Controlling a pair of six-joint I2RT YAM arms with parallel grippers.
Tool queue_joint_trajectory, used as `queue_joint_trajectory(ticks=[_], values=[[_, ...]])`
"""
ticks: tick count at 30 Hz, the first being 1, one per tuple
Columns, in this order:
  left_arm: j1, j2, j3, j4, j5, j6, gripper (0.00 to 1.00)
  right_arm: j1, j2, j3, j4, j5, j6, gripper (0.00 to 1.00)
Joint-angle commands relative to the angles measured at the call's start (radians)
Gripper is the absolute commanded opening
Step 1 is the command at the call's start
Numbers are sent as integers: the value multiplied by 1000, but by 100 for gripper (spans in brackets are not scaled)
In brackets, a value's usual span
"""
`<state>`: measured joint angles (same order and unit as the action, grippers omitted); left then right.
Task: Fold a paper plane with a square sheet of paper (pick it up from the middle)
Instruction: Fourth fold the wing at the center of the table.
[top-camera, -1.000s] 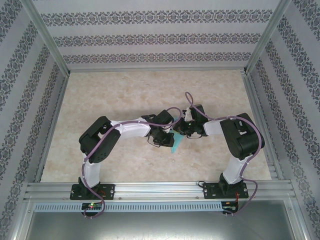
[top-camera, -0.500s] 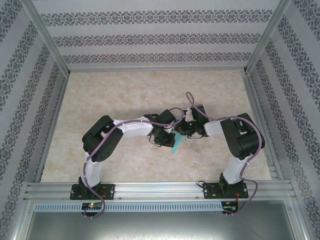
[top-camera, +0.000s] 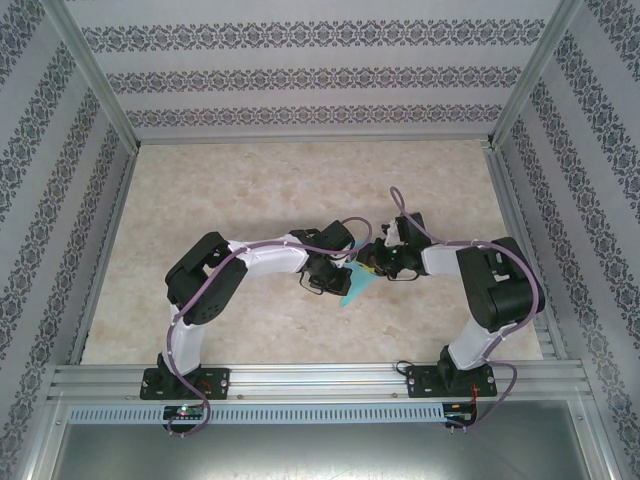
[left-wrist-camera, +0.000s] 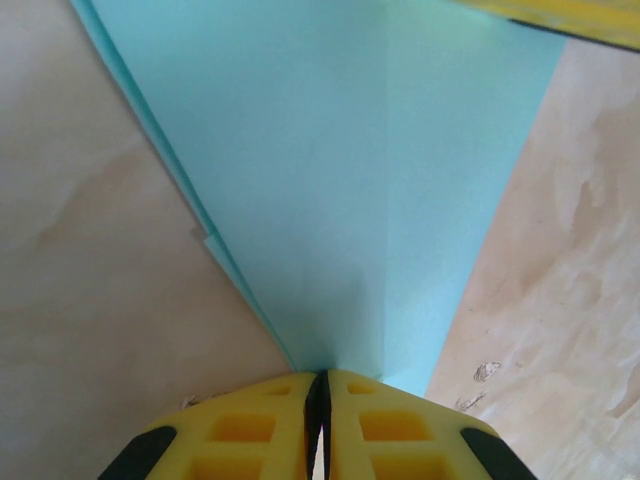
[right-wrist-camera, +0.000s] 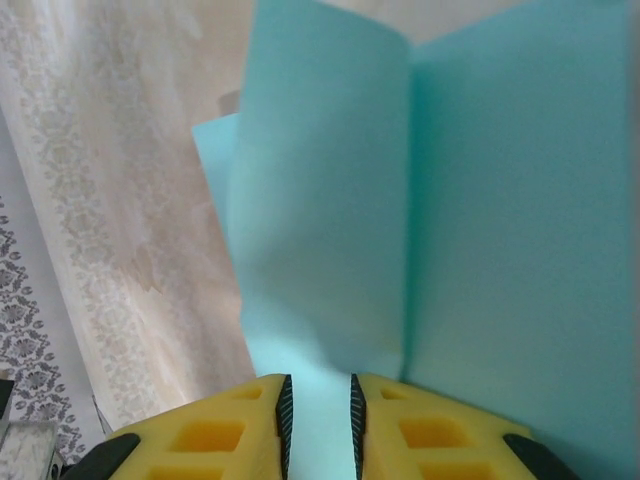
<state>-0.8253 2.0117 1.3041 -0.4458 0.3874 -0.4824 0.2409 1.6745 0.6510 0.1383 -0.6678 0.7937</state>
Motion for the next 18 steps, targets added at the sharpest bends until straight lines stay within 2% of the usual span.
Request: queue_joint_trajectory(ticks=[1, 9, 18], values=[[-8, 105, -46, -72, -165, 39, 14, -12, -60, -17, -25, -10, 24, 25], [-12, 102, -57, -62, -183, 49, 15, 8, -105, -56, 18, -34, 92, 19], [-25, 102, -44, -82, -235, 80, 15, 55, 27, -9, 130, -68, 155, 9]])
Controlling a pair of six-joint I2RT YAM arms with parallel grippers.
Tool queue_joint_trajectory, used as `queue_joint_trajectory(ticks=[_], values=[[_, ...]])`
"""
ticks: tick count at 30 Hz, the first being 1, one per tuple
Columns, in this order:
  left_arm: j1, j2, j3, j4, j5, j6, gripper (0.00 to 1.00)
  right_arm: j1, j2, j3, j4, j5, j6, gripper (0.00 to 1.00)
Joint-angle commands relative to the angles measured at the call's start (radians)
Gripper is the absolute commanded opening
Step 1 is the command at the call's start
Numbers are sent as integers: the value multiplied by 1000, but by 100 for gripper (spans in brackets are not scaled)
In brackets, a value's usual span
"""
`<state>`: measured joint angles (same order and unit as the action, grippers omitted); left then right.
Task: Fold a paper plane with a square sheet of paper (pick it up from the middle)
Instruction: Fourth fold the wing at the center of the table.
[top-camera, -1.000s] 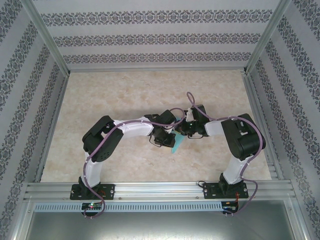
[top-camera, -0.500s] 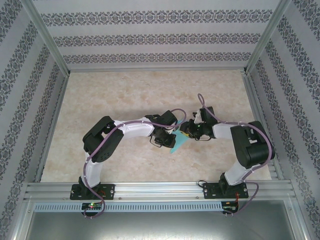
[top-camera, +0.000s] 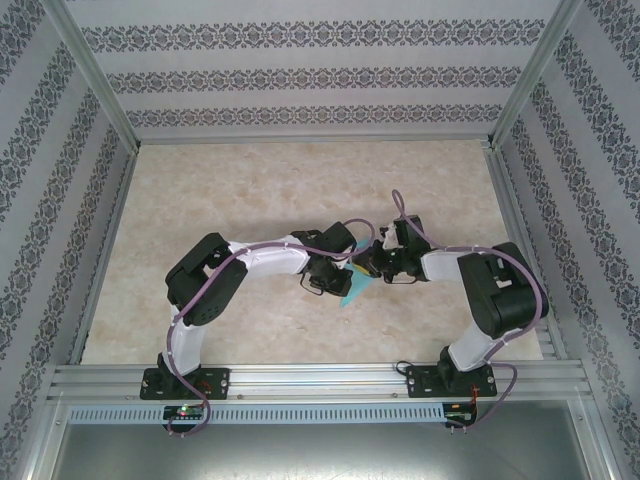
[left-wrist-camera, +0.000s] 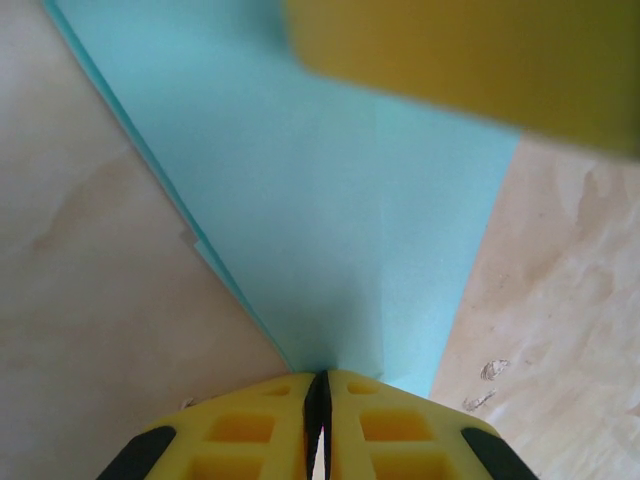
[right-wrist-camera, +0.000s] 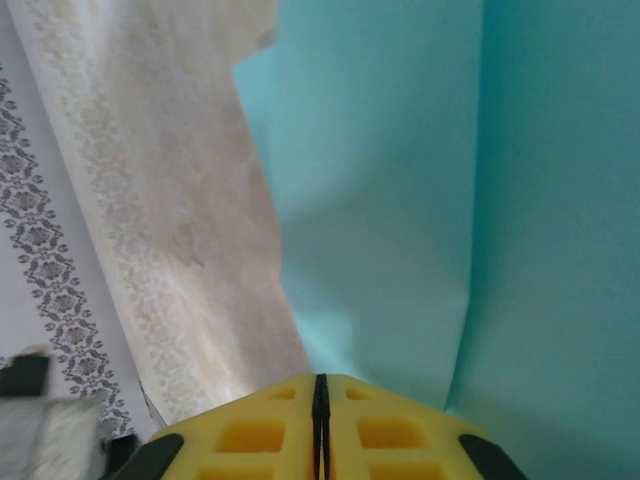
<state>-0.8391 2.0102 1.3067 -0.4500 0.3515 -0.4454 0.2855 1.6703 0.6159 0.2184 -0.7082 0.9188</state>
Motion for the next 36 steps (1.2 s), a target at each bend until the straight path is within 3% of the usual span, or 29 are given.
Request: queue_joint_trajectory(ticks=[1, 10, 15, 26, 36], values=[[-14, 104, -44, -89, -216, 48, 15, 15, 43, 35, 38, -18, 26, 9], [-38, 105, -56, -99, -284, 70, 15, 0, 124, 95, -153, 138, -94, 4], [-58, 89, -51, -106, -302, 62, 16, 1, 137, 68, -149, 156, -104, 4], [-156, 115, 12, -220, -534, 44, 20, -2, 142, -3, -81, 177, -78, 3], [-219, 114, 63, -268, -620, 34, 23, -3, 139, -28, -48, 181, -71, 3]])
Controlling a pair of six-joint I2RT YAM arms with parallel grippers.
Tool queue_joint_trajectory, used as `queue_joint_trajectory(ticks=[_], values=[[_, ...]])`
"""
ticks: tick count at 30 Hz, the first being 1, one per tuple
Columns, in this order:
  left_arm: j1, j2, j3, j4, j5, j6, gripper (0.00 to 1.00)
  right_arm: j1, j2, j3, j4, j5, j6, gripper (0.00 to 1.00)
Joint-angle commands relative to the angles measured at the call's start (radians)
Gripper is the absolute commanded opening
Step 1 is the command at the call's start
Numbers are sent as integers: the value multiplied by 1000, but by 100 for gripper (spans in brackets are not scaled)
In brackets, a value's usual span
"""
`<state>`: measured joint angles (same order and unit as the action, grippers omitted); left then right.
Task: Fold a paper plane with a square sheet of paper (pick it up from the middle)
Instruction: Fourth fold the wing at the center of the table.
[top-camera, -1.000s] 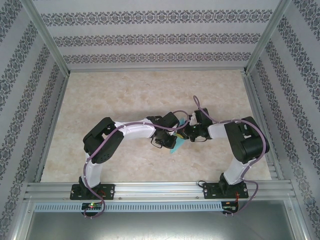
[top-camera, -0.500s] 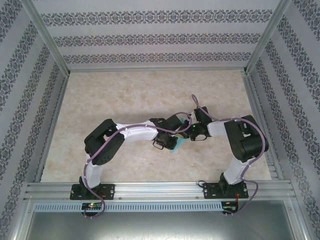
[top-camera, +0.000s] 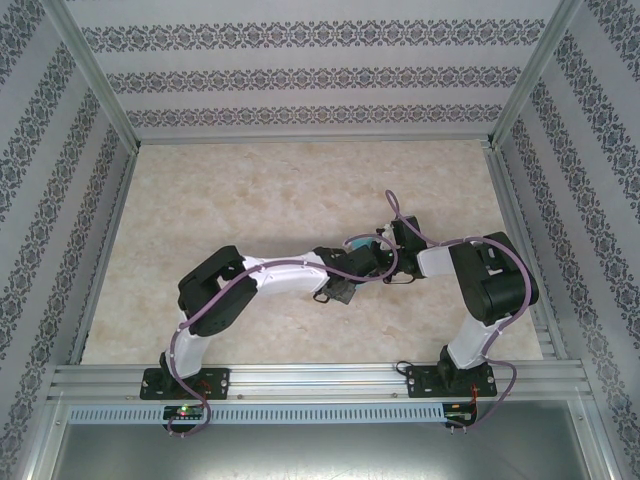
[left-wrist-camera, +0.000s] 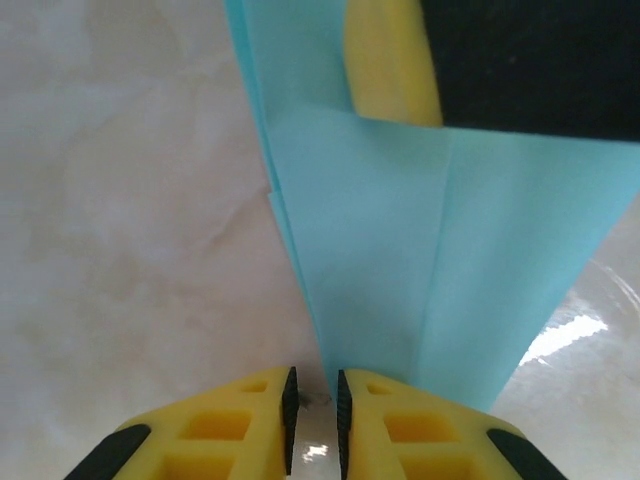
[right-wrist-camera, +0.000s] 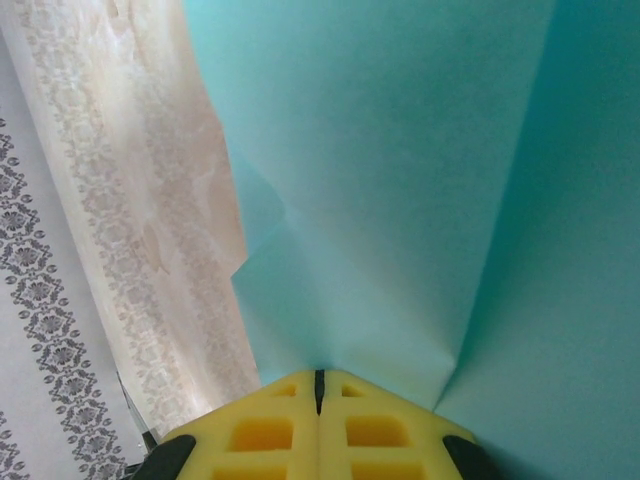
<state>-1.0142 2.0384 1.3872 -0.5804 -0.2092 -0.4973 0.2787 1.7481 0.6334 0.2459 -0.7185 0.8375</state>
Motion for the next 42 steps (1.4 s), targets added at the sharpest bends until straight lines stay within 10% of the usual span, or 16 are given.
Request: queue_joint_trajectory(ticks=[1, 31, 42], values=[[-52, 95, -12, -141, -64, 85, 23, 2, 62, -48, -73, 191, 11, 3], [-133, -151, -120, -168, -113, -25, 23, -9, 67, -76, -47, 185, -20, 2], [50, -297, -183, 168, 210, 3, 21, 17, 54, -88, -20, 154, -21, 3]])
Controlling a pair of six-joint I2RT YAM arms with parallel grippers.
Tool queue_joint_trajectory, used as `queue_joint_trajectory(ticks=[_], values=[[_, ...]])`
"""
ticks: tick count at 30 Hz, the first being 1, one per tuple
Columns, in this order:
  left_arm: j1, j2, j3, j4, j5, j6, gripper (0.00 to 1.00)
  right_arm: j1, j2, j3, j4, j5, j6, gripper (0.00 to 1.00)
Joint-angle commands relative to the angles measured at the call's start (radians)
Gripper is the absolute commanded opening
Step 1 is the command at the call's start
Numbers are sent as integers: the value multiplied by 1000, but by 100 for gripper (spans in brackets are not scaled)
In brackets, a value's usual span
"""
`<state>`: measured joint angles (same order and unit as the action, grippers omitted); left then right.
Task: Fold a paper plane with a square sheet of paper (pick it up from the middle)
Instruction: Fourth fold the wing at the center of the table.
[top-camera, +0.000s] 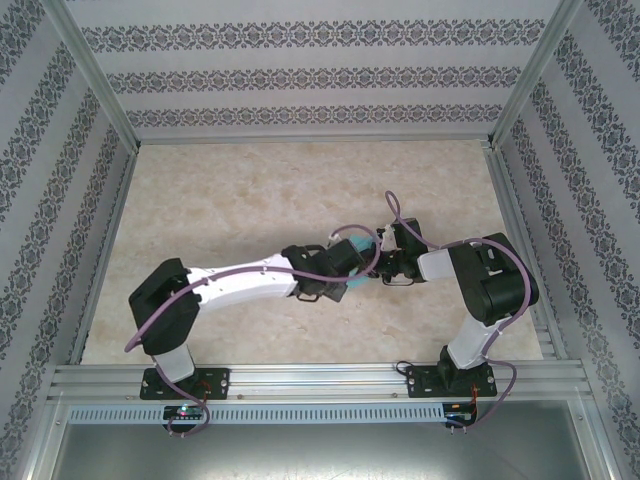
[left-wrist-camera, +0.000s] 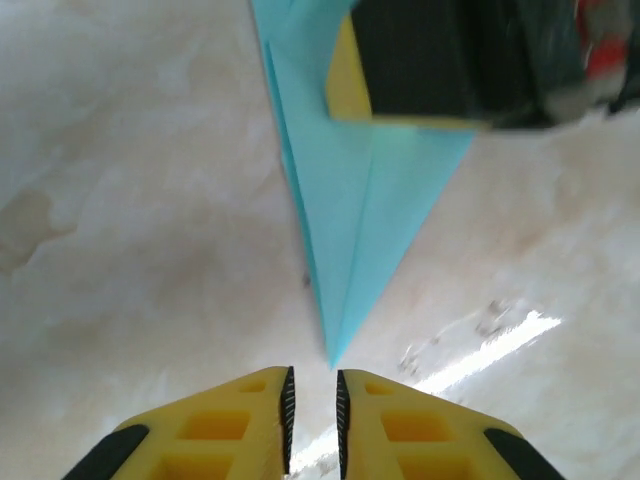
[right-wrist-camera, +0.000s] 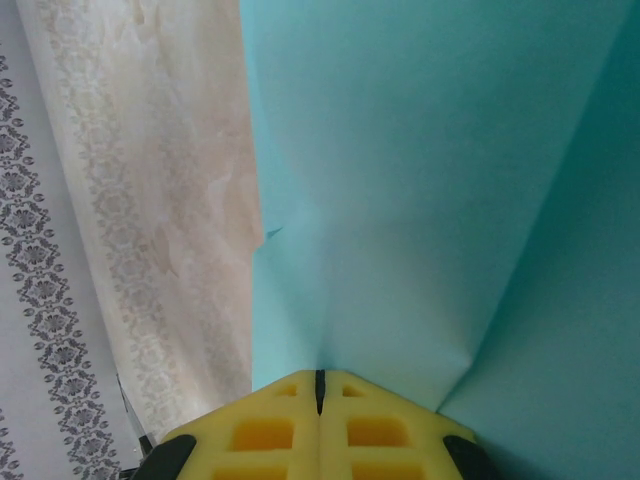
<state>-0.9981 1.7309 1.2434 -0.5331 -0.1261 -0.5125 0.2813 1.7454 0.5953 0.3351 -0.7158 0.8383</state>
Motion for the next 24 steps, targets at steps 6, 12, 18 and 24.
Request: queue_joint_trajectory(ticks=[6, 12, 18, 24], values=[[79, 111, -19, 211, 205, 40, 17, 18, 46, -40, -119, 144, -24, 3], [108, 196, -22, 251, 217, 54, 16, 18, 43, -39, -131, 141, -26, 3], [123, 248, -23, 255, 228, 68, 14, 17, 24, -26, -154, 142, -24, 3], [122, 285, -70, 267, 241, 72, 13, 14, -30, 8, -232, 179, -42, 6]])
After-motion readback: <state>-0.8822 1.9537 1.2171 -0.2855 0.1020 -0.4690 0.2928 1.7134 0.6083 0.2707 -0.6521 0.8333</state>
